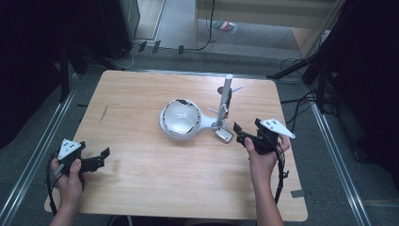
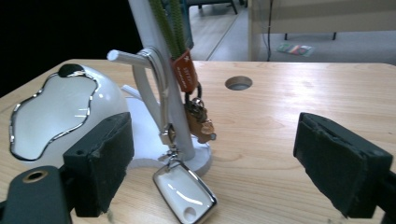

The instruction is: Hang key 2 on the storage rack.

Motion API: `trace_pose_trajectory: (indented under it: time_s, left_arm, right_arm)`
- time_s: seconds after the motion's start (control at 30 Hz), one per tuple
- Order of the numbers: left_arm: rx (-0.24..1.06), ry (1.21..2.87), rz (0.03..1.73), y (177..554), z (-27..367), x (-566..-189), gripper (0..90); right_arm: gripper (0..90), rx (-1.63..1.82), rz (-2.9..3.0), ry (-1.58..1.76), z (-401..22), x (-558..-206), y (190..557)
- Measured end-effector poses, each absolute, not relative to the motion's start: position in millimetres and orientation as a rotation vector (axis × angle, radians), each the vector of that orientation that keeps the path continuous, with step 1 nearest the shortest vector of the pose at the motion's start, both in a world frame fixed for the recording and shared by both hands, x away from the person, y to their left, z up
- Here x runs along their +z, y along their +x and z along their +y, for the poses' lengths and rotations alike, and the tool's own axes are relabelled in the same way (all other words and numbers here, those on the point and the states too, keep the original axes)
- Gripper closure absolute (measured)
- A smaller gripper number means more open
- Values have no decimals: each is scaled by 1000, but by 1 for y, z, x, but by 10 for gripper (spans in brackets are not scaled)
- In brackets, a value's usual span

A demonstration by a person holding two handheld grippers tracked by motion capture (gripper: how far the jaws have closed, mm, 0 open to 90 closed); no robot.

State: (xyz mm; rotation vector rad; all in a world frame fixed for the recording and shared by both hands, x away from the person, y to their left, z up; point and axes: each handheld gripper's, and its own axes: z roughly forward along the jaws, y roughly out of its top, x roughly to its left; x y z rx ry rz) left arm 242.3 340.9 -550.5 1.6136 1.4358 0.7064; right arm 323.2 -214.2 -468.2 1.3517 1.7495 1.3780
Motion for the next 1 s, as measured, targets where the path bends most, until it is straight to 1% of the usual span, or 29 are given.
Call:
trace_pose_trajectory:
  time_s: [0.13,0.23,0.7,1.0]
  left_arm:
    - [706,1614,1437,242,341,-550,5]
    - [704,1615,1438,242,341,-550,5]
    - [702,1617,1440,242,341,-550,5]
    - [704,1616,1440,242,341,-550,5]
  right_arm:
    - [22,1354,1756,1353,-216,-470,322]
    - [0,1343,1757,1342,-217,-471,319]
    - [0,1237,1747,1326,-223,-478,306]
    - [0,1211,1755,1344,-244,-489,291]
